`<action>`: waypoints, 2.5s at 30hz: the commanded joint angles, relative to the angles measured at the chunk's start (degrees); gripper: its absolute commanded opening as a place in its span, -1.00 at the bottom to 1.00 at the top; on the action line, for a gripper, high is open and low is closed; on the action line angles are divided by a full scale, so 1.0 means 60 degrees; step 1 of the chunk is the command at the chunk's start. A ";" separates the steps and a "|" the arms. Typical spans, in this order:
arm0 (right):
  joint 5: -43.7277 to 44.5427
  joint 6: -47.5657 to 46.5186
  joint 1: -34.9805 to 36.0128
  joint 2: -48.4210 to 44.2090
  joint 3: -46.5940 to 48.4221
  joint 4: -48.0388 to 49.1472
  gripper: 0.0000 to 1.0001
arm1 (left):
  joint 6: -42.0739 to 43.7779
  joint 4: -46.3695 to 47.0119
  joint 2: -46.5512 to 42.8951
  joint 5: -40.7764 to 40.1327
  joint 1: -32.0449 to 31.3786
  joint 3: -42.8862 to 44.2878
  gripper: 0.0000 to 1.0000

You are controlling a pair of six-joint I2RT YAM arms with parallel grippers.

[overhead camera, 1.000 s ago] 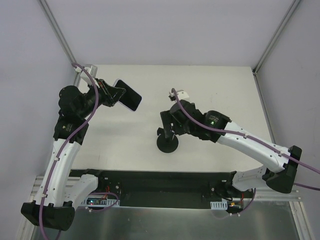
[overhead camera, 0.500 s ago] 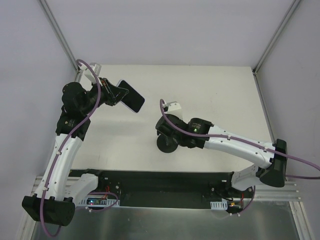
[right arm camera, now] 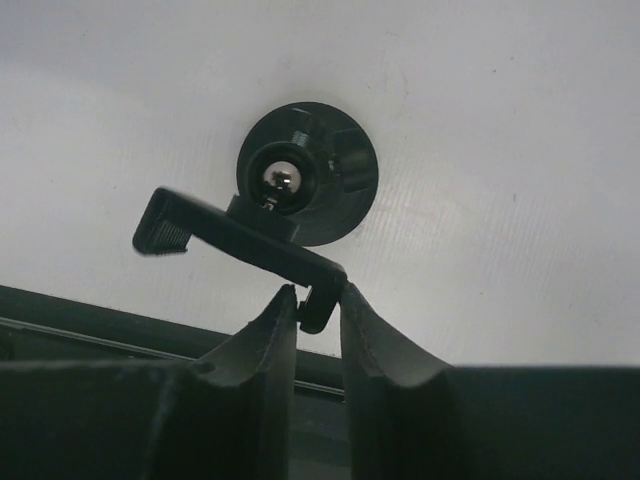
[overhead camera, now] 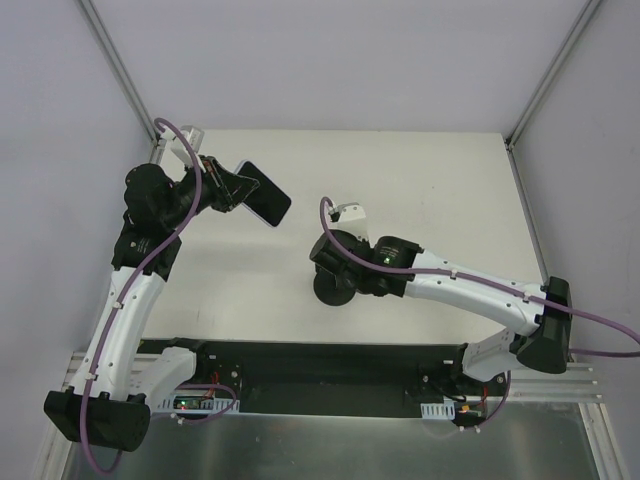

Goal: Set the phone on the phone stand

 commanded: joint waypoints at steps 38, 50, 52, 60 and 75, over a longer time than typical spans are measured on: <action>-0.5217 -0.6186 -0.2515 -0.0635 -0.0995 0.3469 -0.99 | 0.4303 0.2333 0.0402 0.5557 -0.4876 -0.0019 -1.00; -0.6037 -0.5982 -0.2794 -0.0562 -0.0833 0.3073 -0.99 | 0.6837 0.2637 0.2090 0.3581 -0.5773 -0.0406 -1.00; -0.6169 -0.5909 -0.2808 -0.0562 -0.0891 0.3176 -0.99 | 0.6808 0.3333 0.2031 0.3241 -0.5773 -0.1126 -1.00; -0.6535 -0.5777 -0.2823 -0.0430 -0.0818 0.3132 -0.99 | 0.7101 0.4081 0.2280 0.2699 -0.5758 -0.1640 -1.00; -0.8014 -0.6977 -0.2911 -0.0313 -0.0760 0.2619 -0.99 | 0.6603 0.3790 0.2806 0.4807 -0.4557 -0.1070 -1.00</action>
